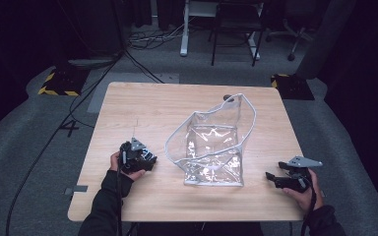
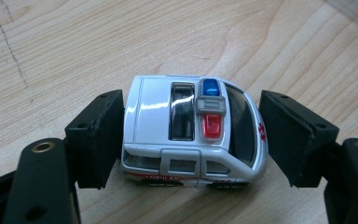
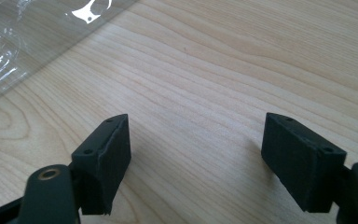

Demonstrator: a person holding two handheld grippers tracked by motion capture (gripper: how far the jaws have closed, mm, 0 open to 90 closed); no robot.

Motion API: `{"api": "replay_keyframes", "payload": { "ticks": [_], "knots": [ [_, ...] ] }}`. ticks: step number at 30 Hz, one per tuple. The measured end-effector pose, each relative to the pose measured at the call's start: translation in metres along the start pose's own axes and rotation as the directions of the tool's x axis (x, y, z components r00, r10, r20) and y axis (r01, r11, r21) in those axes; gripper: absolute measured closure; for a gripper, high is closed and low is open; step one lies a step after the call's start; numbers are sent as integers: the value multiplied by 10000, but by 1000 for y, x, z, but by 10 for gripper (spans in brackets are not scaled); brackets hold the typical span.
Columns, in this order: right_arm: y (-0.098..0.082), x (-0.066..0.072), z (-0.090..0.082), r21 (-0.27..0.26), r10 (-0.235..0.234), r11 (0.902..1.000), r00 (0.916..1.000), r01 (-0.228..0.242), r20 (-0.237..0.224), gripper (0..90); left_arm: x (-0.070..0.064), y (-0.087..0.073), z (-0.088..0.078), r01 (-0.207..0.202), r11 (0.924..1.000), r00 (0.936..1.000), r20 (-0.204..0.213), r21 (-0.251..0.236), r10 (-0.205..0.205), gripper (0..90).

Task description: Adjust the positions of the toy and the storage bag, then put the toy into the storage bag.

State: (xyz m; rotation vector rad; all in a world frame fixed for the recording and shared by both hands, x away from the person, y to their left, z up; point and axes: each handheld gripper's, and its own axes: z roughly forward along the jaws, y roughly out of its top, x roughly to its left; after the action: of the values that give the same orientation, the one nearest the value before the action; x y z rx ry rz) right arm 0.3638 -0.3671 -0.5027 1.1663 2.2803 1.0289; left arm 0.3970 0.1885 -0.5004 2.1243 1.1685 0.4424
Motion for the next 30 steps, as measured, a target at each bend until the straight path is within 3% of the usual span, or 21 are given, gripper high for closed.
{"api": "replay_keyframes", "payload": {
  "ticks": [6, 13, 19, 26, 30],
  "knots": [
    [0, -1, 0, 18, -123, 9999, 9999, 123, -57, 240, 0, 0, 0, 65, 10000, 10000, -43, -33, -65, 256],
    [0, 0, 0, 12, -275, 9996, 9994, 275, -221, 240, 1, 0, -3, 126, 9987, 9999, -88, -503, -131, 256],
    [0, 1, 0, 6, -312, 9995, 9991, 312, -291, 238, 2, 0, -9, 458, 9955, 9989, 21, -832, -458, 257],
    [0, 1, 0, -2, -384, 9993, 9987, 384, -335, 239, 4, 3, -16, 210, 9943, 9997, -129, -1047, -225, 256],
    [0, 1, 0, -1, -417, 9991, 9985, 418, -352, 238, 7, 5, -21, 493, 9892, 9986, -107, -1377, -513, 256]
  ]
}}
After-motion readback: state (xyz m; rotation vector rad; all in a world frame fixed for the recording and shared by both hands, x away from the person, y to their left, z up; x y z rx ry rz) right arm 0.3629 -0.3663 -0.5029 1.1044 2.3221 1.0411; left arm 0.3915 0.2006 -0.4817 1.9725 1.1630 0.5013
